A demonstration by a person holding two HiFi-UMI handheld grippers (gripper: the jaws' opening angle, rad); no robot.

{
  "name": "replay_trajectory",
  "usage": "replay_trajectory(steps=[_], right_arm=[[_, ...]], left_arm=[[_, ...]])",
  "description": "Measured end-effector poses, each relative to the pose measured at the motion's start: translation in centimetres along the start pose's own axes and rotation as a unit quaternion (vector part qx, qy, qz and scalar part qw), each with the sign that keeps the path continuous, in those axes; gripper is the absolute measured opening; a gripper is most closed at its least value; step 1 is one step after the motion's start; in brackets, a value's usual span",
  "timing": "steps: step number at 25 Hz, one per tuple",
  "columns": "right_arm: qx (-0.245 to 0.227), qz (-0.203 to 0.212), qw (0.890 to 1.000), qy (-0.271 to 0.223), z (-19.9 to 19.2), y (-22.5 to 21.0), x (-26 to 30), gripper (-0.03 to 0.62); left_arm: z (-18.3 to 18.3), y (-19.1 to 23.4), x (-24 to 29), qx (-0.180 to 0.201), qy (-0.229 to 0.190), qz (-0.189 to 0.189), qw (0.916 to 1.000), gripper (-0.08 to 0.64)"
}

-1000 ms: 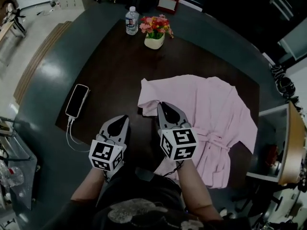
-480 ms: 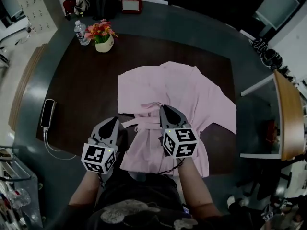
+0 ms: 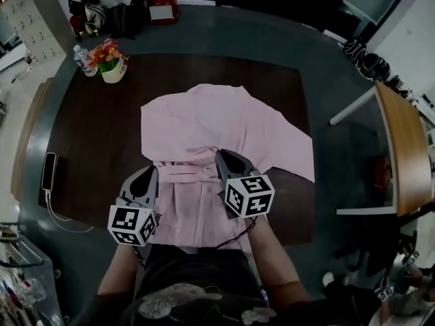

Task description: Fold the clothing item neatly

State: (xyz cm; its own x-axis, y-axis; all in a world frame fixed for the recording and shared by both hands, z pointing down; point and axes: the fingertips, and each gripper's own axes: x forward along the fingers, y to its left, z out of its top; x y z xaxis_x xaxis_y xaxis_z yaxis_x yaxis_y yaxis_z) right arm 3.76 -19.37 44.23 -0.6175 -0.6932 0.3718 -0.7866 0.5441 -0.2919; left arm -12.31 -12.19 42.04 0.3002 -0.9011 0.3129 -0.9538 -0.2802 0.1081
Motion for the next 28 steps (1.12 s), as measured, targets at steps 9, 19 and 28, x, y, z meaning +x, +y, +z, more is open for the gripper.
replay_trajectory(steps=[9,19,28], right_arm=[[-0.009,-0.018,0.996,-0.087,5.9,-6.0,-4.8,0.006],[0.100,-0.111,0.989,0.000,-6.1,-15.8,-6.9,0.008],[-0.113,-0.085,0.990,0.025,-4.2,-11.9,-5.7,0.009]], left_arm=[[0.4,-3.2,2.1,0.017,0.006,-0.002,0.9998,0.011],[-0.8,-6.8,5.3,0.035,0.034,-0.039,0.9981,0.011],[-1.2,-7.4,6.2,0.032,0.042,-0.039,0.9978,0.011]])
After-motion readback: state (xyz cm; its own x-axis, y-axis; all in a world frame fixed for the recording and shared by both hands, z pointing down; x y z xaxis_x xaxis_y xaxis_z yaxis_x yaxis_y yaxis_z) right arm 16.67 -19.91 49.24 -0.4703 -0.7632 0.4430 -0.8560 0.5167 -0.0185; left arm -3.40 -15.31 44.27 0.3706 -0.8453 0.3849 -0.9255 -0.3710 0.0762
